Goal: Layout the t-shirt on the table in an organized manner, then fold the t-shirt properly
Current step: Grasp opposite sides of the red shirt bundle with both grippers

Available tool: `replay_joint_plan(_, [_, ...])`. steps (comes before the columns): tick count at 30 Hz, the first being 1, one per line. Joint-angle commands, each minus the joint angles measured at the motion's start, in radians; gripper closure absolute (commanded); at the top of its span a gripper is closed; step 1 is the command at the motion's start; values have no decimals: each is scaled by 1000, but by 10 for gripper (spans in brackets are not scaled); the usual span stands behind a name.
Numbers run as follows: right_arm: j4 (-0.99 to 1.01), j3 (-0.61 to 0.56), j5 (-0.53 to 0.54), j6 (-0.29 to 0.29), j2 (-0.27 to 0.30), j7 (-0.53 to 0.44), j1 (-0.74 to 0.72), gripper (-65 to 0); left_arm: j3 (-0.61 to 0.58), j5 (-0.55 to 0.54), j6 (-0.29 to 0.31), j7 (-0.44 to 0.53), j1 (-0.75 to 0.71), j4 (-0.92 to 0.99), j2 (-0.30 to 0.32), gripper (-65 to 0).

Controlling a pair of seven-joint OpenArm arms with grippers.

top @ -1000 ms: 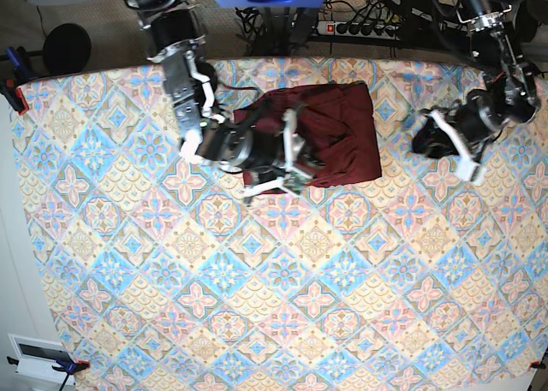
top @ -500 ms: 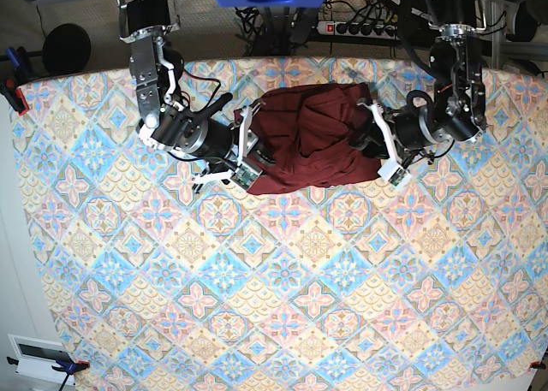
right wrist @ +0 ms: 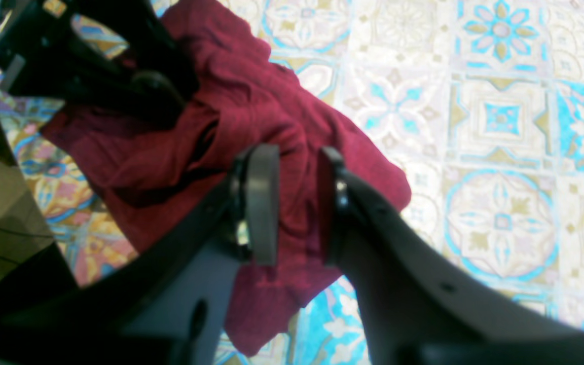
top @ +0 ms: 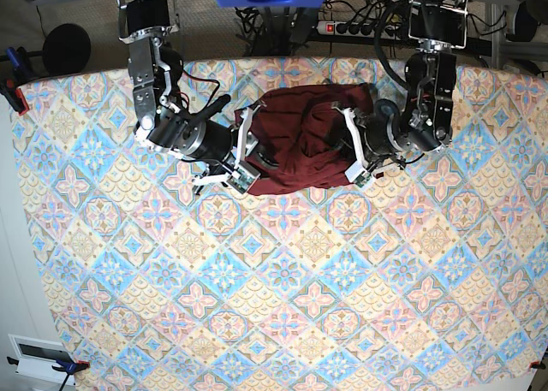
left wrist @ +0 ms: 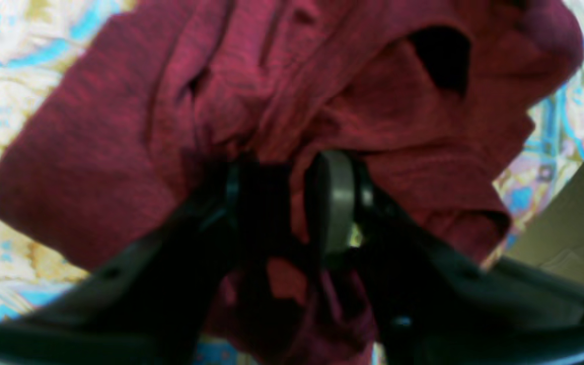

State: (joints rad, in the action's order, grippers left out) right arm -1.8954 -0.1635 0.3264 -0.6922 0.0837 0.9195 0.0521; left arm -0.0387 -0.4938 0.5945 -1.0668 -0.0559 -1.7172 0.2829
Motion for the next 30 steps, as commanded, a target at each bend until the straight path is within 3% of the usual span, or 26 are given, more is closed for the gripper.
replay_joint_plan(1, [-20, 3, 21, -1, 0, -24, -14, -131, 7, -16, 2, 36, 20, -48, 12, -77])
replay_joint_plan(3, [-20, 18, 21, -1, 0, -24, -11, -131, 46, -10, 2, 40, 18, -94, 12, 0])
replay_joint_plan(9, [-17, 20, 21, -2, 0, -18, -11, -131, 233, -7, 2, 41, 31, -103, 9, -2])
replay_joint_plan(14, [-14, -26, 21, -4, 1, -17, -1, -130, 303, -10, 2, 47, 69, -8, 25, -2])
replay_joint_plan(17, [-13, -52, 18, -4, 1, -17, 16, -130, 291, -29, 2, 40, 75, 23, 34, -2])
replay_joint_plan(20, [-10, -51, 18, -4, 1, -20, 18, -130, 193, -78, 2, 38, 43, -36, 51, -8])
replay_joint_plan(24, [-10, -49, 17, -4, 1, -21, 18, -130, 78, -79, 2, 47, 4, -165, 123, -79])
replay_joint_plan(30, [-10, -49, 17, -4, 1, -23, 18, -130, 67, -32, 0, 49, 3, -201, 183, -286])
